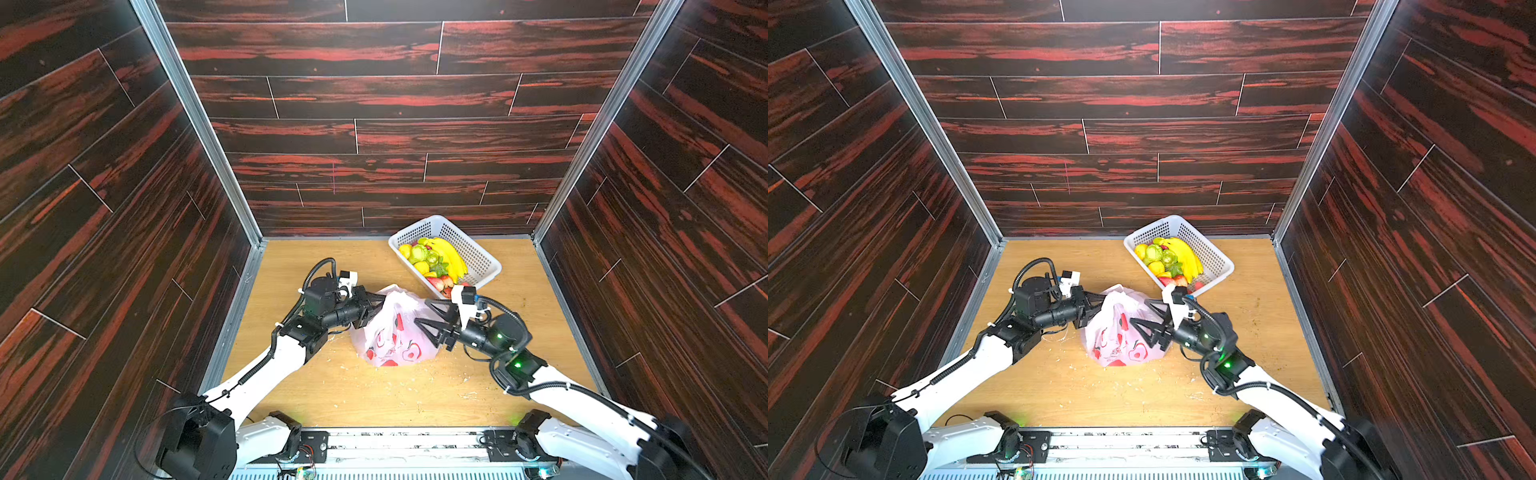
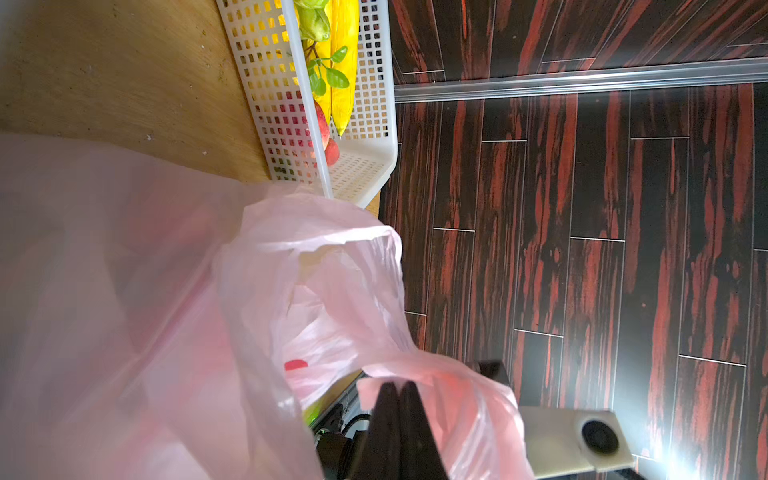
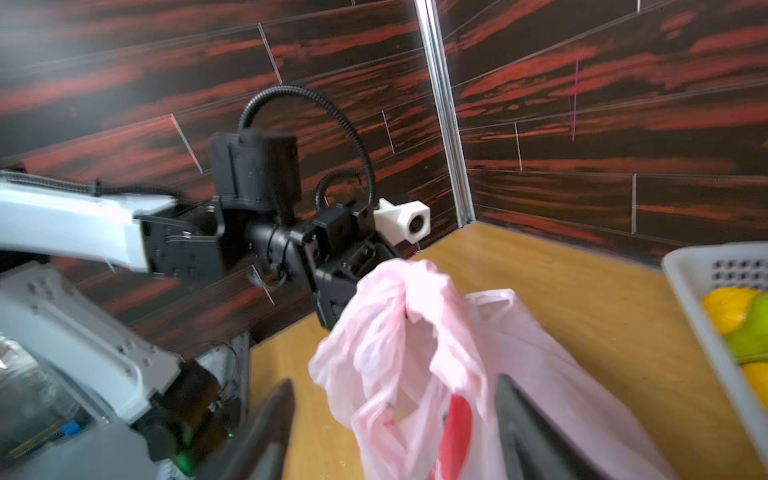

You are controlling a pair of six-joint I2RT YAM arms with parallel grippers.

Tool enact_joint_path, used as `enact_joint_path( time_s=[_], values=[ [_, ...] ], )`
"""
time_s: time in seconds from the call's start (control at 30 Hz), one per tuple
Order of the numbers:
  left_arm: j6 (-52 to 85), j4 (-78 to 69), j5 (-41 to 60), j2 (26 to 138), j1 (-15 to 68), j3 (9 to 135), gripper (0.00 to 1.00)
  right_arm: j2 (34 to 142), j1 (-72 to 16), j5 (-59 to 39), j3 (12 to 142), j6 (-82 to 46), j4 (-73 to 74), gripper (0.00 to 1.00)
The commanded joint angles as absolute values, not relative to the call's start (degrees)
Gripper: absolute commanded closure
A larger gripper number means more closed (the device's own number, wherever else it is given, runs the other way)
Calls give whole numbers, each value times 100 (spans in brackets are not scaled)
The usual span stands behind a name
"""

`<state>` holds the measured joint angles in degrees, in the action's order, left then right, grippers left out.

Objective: Place the fake fruits into the plastic bag and tie a complex knot

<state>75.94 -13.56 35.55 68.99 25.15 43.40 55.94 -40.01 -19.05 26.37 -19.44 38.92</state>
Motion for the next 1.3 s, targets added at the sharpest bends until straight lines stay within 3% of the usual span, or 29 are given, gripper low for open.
enact_joint_path(
  time_s=[0.0,0.37,1.27],
  values=[
    [7552,-1423,3542,6899,2531,4522,100,5500,-3982,-2337,2325,-2349,3984,38],
    [7541,-1380,3537,6882,2531,4537,100,7083,-4087,-2380,2124,-3003,6329,44],
    [7532,-1353,3511,6847,2538,4519,100,8227,-4127,-1837,2715,-3068,7050,43]
  ],
)
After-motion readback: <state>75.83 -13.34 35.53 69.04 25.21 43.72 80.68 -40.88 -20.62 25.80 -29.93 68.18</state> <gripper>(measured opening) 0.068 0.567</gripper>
